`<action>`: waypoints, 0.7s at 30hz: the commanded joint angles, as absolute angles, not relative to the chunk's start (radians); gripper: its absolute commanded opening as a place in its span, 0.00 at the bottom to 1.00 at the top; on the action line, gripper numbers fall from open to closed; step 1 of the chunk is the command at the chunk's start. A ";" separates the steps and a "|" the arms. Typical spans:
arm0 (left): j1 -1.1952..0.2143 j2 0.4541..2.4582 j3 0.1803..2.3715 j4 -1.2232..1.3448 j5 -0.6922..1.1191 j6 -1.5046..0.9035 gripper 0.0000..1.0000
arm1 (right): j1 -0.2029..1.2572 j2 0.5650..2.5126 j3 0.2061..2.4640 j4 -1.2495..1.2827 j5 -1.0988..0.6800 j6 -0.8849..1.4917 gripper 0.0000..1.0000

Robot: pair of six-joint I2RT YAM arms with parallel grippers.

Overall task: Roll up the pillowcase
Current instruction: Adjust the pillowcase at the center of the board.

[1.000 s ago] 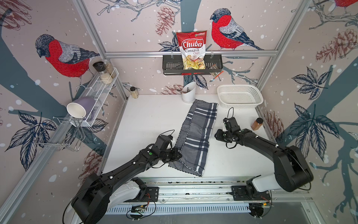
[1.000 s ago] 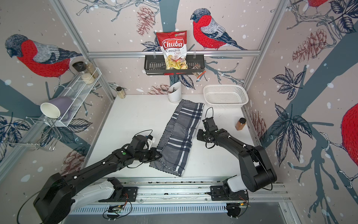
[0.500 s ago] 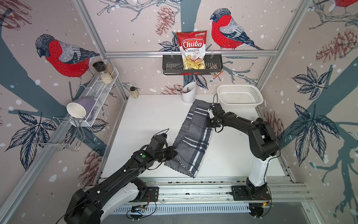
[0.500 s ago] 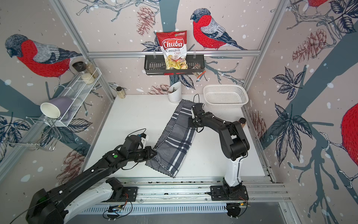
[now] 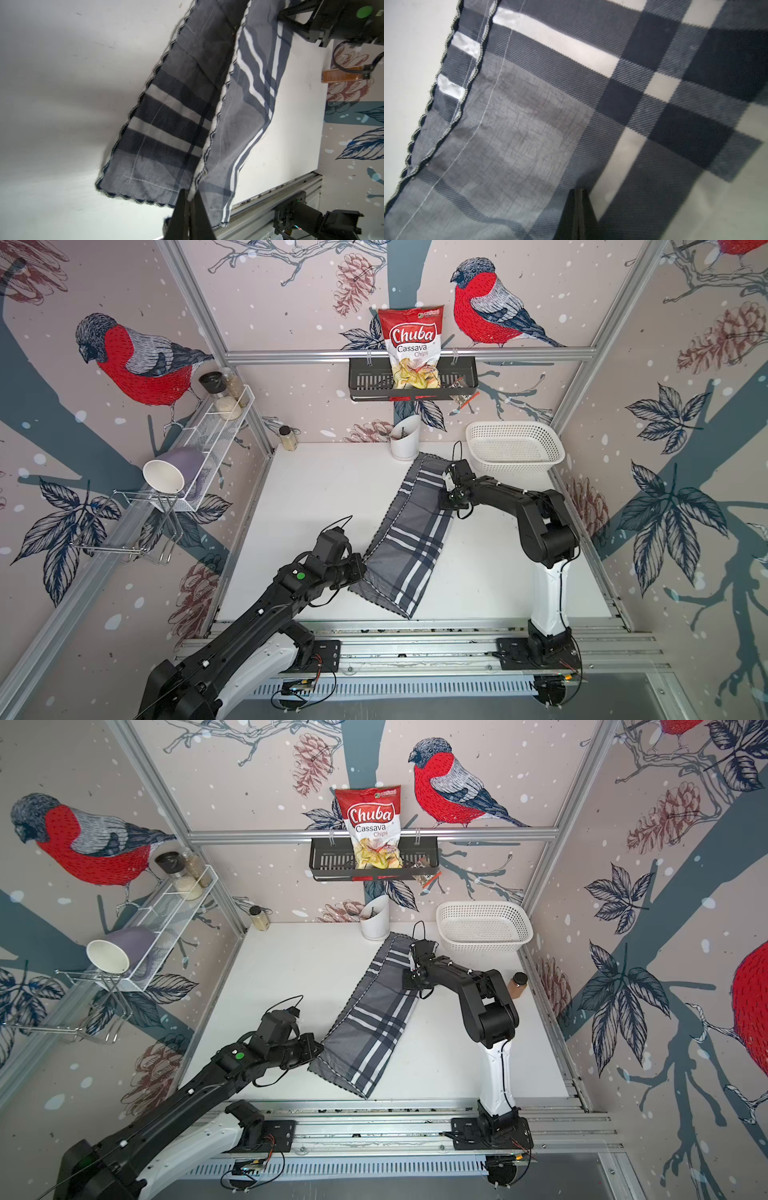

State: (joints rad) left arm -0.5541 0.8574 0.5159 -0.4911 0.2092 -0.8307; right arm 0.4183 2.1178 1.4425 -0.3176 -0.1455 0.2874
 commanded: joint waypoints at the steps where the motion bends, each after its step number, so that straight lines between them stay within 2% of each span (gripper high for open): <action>1: -0.548 0.873 0.508 -0.510 0.155 -0.845 0.00 | 0.418 2.135 1.439 -0.393 -0.124 0.288 0.00; 9: -0.543 0.881 0.541 -0.513 0.124 -0.836 0.00 | 0.420 2.080 1.437 -0.404 -0.193 0.289 0.01; 11: -0.541 0.876 0.546 -0.520 0.126 -0.836 0.00 | 0.427 2.054 1.431 -0.403 -0.215 0.286 0.20; 12: -0.537 0.875 0.548 -0.524 0.125 -0.837 0.00 | 0.431 2.035 1.427 -0.405 -0.218 0.285 0.35; 13: -0.534 0.871 0.549 -0.525 0.123 -0.838 0.00 | 0.434 2.019 1.424 -0.406 -0.220 0.288 0.46; 15: -0.527 0.864 0.544 -0.529 0.116 -0.840 0.00 | 0.437 1.981 1.415 -0.405 -0.227 0.289 0.58; 18: -0.519 0.861 0.552 -0.565 0.078 -0.859 0.00 | 0.436 1.935 1.408 -0.408 -0.225 0.293 0.65; 21: -0.518 0.861 0.552 -0.592 0.041 -0.878 0.00 | 0.433 1.911 1.404 -0.416 -0.216 0.296 0.67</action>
